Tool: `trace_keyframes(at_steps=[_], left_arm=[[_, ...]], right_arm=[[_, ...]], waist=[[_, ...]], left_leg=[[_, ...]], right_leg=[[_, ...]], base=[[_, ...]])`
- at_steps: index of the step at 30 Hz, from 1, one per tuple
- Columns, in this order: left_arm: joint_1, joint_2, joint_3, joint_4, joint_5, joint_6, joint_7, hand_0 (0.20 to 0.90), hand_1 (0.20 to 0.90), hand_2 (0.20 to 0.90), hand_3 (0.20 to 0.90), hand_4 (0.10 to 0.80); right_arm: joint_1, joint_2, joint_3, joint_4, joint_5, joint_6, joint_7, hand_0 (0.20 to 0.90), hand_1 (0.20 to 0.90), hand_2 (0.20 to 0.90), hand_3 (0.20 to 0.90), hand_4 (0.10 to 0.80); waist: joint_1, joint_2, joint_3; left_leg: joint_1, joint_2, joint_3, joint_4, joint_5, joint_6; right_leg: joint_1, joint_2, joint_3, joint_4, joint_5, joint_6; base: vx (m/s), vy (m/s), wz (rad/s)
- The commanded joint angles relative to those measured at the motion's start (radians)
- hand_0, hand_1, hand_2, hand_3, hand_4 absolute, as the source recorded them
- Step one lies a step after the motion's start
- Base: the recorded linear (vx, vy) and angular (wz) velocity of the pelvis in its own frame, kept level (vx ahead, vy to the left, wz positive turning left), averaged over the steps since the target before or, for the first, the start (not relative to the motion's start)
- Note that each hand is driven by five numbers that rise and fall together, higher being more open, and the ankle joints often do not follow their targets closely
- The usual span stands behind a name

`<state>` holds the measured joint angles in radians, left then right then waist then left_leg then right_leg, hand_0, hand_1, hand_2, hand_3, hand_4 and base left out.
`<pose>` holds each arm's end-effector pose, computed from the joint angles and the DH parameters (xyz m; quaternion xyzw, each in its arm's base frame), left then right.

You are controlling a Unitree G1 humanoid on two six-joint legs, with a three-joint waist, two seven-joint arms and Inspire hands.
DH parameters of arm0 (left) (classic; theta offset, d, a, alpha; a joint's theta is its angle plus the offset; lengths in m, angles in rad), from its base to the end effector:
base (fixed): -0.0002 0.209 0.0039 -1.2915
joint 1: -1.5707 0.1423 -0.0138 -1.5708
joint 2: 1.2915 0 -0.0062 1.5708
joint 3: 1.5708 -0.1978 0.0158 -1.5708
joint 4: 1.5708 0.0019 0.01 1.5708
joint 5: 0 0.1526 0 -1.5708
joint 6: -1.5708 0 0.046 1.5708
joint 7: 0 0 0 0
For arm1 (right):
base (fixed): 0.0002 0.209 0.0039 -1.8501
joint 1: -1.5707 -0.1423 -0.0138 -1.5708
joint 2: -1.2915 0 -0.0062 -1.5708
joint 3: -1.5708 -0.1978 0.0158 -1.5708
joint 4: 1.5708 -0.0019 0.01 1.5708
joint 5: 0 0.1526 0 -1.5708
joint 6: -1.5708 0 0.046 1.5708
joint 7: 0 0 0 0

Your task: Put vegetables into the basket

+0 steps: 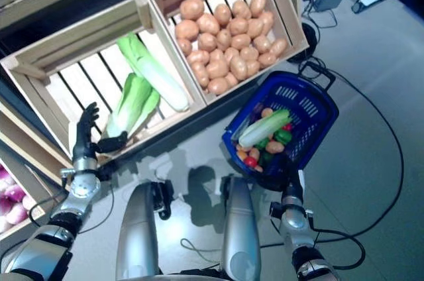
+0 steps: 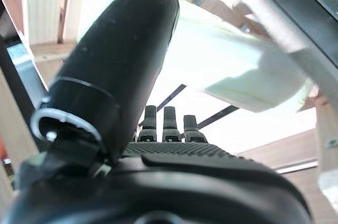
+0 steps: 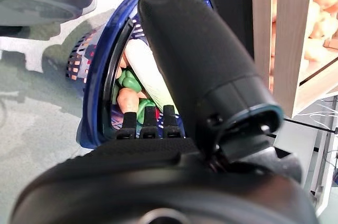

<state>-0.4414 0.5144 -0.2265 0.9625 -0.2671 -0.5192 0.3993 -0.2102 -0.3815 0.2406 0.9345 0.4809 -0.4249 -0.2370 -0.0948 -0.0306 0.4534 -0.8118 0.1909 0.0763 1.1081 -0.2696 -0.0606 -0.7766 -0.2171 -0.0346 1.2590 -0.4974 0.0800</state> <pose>0.2776 0.2726 0.0109 0.1755 -0.0277 0.2117 0.9610 0.2123 -0.2460 -0.0612 -0.0453 0.1501 -0.1761 0.9718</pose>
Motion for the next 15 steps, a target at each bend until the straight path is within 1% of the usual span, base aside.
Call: trace_keyframes(at_steps=[1, 3, 7, 11, 13, 14, 15], left_arm=[[-0.091, 0.114, 0.004, -0.001, -0.088, 0.01, -0.069, 0.9, 0.9, 0.9, 0.9, 0.8], [-0.111, 0.13, 0.0, 0.018, -0.116, 0.047, -0.112, 0.9, 0.9, 0.9, 0.9, 0.8], [-0.149, 0.16, -0.014, 0.058, -0.147, 0.122, -0.154, 0.9, 0.9, 0.9, 0.9, 0.8], [-0.176, 0.177, -0.024, 0.09, -0.155, 0.157, -0.173, 0.9, 0.9, 0.9, 0.9, 0.8], [-0.213, 0.203, -0.038, 0.116, -0.183, 0.19, -0.234, 0.9, 0.9, 0.9, 0.9, 0.8], [-0.221, 0.206, -0.041, 0.118, -0.191, 0.196, -0.24, 0.9, 0.9, 0.9, 0.9, 0.8], [-0.242, 0.215, -0.046, 0.125, -0.206, 0.219, -0.263, 0.9, 0.9, 0.9, 0.9, 0.8]], right_arm=[[0.036, -0.074, -0.058, -0.088, 0.009, -0.027, -0.02, 0.9, 0.9, 0.9, 0.9, 0.8], [0.033, -0.08, -0.058, -0.092, 0.006, -0.018, -0.02, 0.9, 0.9, 0.9, 0.9, 0.8], [0.022, -0.096, -0.053, -0.107, 0.004, -0.002, -0.018, 0.9, 0.9, 0.9, 0.9, 0.8], [0.011, -0.108, -0.051, -0.111, 0.009, 0.003, -0.013, 0.9, 0.9, 0.9, 0.9, 0.8], [-0.008, -0.128, -0.05, -0.115, 0.013, 0.003, -0.007, 0.9, 0.9, 0.9, 0.9, 0.8], [-0.012, -0.132, -0.05, -0.118, 0.014, 0.005, -0.008, 0.9, 0.9, 0.9, 0.9, 0.8], [-0.019, -0.14, -0.049, -0.126, 0.012, 0.007, -0.014, 0.9, 0.9, 0.9, 0.9, 0.8]], waist=[[-0.01, 0.005, -0.083], [-0.013, 0.004, -0.079], [-0.019, 0.003, -0.07], [-0.023, 0.003, -0.062], [-0.028, 0.004, -0.053], [-0.029, 0.004, -0.051], [-0.03, 0.003, -0.045]], left_leg=[[0.087, 0.022, -0.013, 0.061, -0.188, 0.027], [0.068, 0.024, -0.017, 0.07, -0.187, 0.025], [0.032, 0.024, -0.023, 0.082, -0.183, 0.022], [0.012, 0.025, -0.024, 0.091, -0.18, 0.021], [-0.02, 0.028, -0.027, 0.109, -0.181, 0.018], [-0.026, 0.03, -0.028, 0.113, -0.182, 0.016], [-0.04, 0.032, -0.03, 0.123, -0.183, 0.014]], right_leg=[[0.019, -0.003, -0.011, -0.089, 0.072, -0.033], [0.002, -0.003, -0.01, -0.082, 0.074, -0.03], [-0.032, -0.003, -0.006, -0.073, 0.079, -0.022], [-0.052, -0.004, -0.004, -0.065, 0.082, -0.019], [-0.081, -0.005, -0.001, -0.053, 0.084, -0.016], [-0.087, -0.006, -0.001, -0.049, 0.084, -0.015], [-0.099, -0.009, -0.001, -0.042, 0.084, -0.014]], base=[[-0.018, 0.031, 0.02], [-0.007, 0.016, -0.01], [-0.012, 0.015, -0.01], [-0.006, 0.015, -0.03], [-0.039, 0.032, -0.05], [-0.034, 0.022, -0.02], [0.0, 0.0, 0.0]])
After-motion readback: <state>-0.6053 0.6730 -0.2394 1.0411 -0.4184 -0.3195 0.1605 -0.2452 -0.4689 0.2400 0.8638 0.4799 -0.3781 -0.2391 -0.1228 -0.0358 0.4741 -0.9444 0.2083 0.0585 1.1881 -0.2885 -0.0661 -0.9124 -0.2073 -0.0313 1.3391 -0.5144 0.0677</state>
